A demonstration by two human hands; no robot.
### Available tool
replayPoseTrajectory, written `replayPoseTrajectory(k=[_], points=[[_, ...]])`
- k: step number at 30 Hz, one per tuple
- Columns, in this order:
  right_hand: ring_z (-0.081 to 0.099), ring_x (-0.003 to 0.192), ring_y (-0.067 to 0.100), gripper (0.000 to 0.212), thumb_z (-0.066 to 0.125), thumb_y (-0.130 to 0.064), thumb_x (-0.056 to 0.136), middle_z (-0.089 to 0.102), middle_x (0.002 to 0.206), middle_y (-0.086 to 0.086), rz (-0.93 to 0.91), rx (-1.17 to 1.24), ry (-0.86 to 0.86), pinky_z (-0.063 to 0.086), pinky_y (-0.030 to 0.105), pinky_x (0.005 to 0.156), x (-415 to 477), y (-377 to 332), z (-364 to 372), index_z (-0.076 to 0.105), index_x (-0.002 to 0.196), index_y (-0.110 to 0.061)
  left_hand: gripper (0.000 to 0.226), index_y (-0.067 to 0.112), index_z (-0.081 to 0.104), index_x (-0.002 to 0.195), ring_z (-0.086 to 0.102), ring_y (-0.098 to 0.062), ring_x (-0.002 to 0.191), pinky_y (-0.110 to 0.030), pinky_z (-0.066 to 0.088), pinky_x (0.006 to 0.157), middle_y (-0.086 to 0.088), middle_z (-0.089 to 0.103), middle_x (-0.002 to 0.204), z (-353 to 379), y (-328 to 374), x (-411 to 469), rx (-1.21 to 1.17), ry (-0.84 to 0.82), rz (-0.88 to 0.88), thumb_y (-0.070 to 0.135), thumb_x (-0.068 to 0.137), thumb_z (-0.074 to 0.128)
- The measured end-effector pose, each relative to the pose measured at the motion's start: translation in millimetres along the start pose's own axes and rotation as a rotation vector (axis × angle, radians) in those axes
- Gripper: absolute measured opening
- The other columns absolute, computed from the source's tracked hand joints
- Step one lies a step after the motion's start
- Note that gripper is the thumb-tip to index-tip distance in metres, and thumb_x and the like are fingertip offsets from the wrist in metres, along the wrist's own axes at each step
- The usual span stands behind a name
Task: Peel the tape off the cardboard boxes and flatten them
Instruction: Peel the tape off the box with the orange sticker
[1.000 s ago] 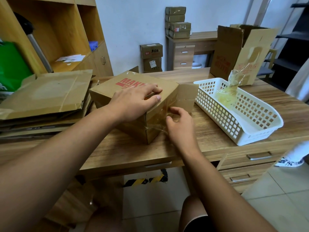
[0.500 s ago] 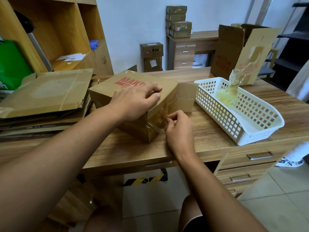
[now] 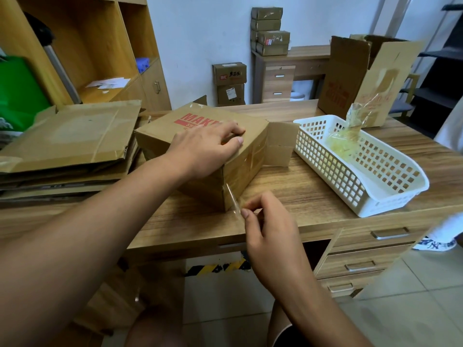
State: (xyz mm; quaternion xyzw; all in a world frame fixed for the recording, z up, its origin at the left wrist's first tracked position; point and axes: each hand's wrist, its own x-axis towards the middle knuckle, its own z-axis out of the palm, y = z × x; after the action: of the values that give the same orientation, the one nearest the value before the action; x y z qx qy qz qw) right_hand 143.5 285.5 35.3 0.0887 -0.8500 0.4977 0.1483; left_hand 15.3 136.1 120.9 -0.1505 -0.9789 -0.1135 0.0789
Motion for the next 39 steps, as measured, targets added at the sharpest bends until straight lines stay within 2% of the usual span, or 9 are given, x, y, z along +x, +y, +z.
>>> replayPoseTrajectory(k=[3, 5, 8, 13, 18, 23, 31, 35, 39], points=[[0.056, 0.08, 0.005, 0.013, 0.06, -0.016, 0.099, 0.055, 0.087, -0.01, -0.025, 0.053, 0.037, 0.044, 0.013, 0.063, -1.3, -1.7, -1.4, 0.056, 0.091, -0.026, 0.04, 0.051, 0.043, 0.139, 0.047, -0.023, 0.131, -0.042, 0.031, 0.087, 0.016, 0.045, 0.151, -0.1, 0.5, -0.1, 0.001, 0.008, 0.0, 0.058, 0.101, 0.03], [0.057, 0.086, 0.004, 0.01, 0.065, -0.027, 0.095, 0.052, 0.101, -0.011, -0.013, 0.113, 0.066, 0.048, 0.013, 0.067, 3.1, 2.6, -4.1, 0.056, 0.093, -0.026, 0.04, 0.05, 0.043, 0.139, 0.047, -0.023, 0.13, -0.042, 0.031, 0.087, 0.015, 0.045, 0.151, 0.0, 1.6, -0.5, 0.002, 0.009, -0.003, 0.057, 0.102, 0.03], [0.059, 0.092, 0.006, 0.034, 0.078, -0.045, 0.081, 0.046, 0.115, -0.016, 0.021, 0.119, 0.06, 0.053, 0.018, 0.077, 12.2, 11.6, -6.7, 0.053, 0.096, -0.028, 0.04, 0.049, 0.044, 0.139, 0.047, -0.024, 0.131, -0.041, 0.03, 0.086, 0.014, 0.045, 0.151, 0.1, 2.4, -0.7, 0.003, 0.02, -0.013, 0.056, 0.102, 0.031], [0.067, 0.085, 0.007, 0.031, 0.079, -0.017, 0.086, 0.064, 0.112, -0.014, 0.014, 0.153, 0.153, 0.055, 0.023, 0.073, 27.6, 22.2, -5.1, 0.051, 0.084, -0.031, 0.04, 0.046, 0.045, 0.138, 0.047, -0.026, 0.131, -0.044, 0.034, 0.094, 0.012, 0.046, 0.15, 1.5, 3.3, -0.7, 0.02, 0.026, -0.044, 0.056, 0.101, 0.03], [0.07, 0.098, 0.005, 0.024, 0.074, -0.007, 0.09, 0.075, 0.101, -0.007, 0.046, 0.34, 0.149, 0.058, 0.032, 0.083, 27.6, 25.2, -4.8, 0.057, 0.081, -0.021, 0.041, 0.046, 0.045, 0.138, 0.045, -0.028, 0.133, -0.044, 0.034, 0.098, 0.01, 0.046, 0.15, 2.4, 6.0, -0.4, 0.026, 0.027, -0.088, 0.055, 0.101, 0.029], [0.07, 0.105, 0.007, 0.021, 0.07, 0.0, 0.09, 0.075, 0.101, -0.007, -0.026, 0.317, 0.117, 0.057, 0.043, 0.094, 15.7, 24.4, 2.4, 0.059, 0.084, -0.017, 0.041, 0.045, 0.045, 0.137, 0.047, -0.029, 0.129, -0.044, 0.035, 0.093, 0.006, 0.05, 0.145, 1.5, 11.2, -1.5, 0.025, 0.039, -0.118, 0.054, 0.101, 0.028], [0.069, 0.107, 0.003, 0.02, 0.066, 0.007, 0.091, 0.072, 0.097, -0.001, -0.174, 0.359, 0.144, 0.055, 0.012, 0.081, 0.5, 17.5, 11.6, 0.058, 0.09, -0.012, 0.038, 0.041, 0.049, 0.133, 0.051, -0.028, 0.12, -0.04, 0.027, 0.081, 0.005, 0.055, 0.139, 2.2, 17.6, -3.8, -0.001, 0.097, -0.143, 0.049, 0.102, 0.028], [0.07, 0.101, 0.006, 0.033, 0.066, 0.006, 0.091, 0.073, 0.096, -0.001, -0.154, 0.392, 0.177, 0.052, 0.01, 0.077, -1.2, 14.0, 10.7, 0.054, 0.109, -0.019, 0.039, 0.037, 0.051, 0.132, 0.052, -0.026, 0.116, -0.039, 0.027, 0.081, 0.003, 0.057, 0.136, 3.5, 24.3, -5.7, 0.013, 0.122, -0.163, 0.046, 0.102, 0.028], [0.066, 0.091, 0.003, 0.047, 0.07, -0.006, 0.091, 0.065, 0.088, -0.009, -0.006, 0.355, 0.092, 0.052, 0.013, 0.074, 10.7, 15.0, 7.8, 0.05, 0.127, -0.029, 0.04, 0.032, 0.053, 0.131, 0.052, -0.026, 0.113, -0.04, 0.029, 0.083, 0.0, 0.058, 0.134, 3.4, 31.1, -4.7, 0.035, 0.155, -0.19, 0.045, 0.103, 0.028]])
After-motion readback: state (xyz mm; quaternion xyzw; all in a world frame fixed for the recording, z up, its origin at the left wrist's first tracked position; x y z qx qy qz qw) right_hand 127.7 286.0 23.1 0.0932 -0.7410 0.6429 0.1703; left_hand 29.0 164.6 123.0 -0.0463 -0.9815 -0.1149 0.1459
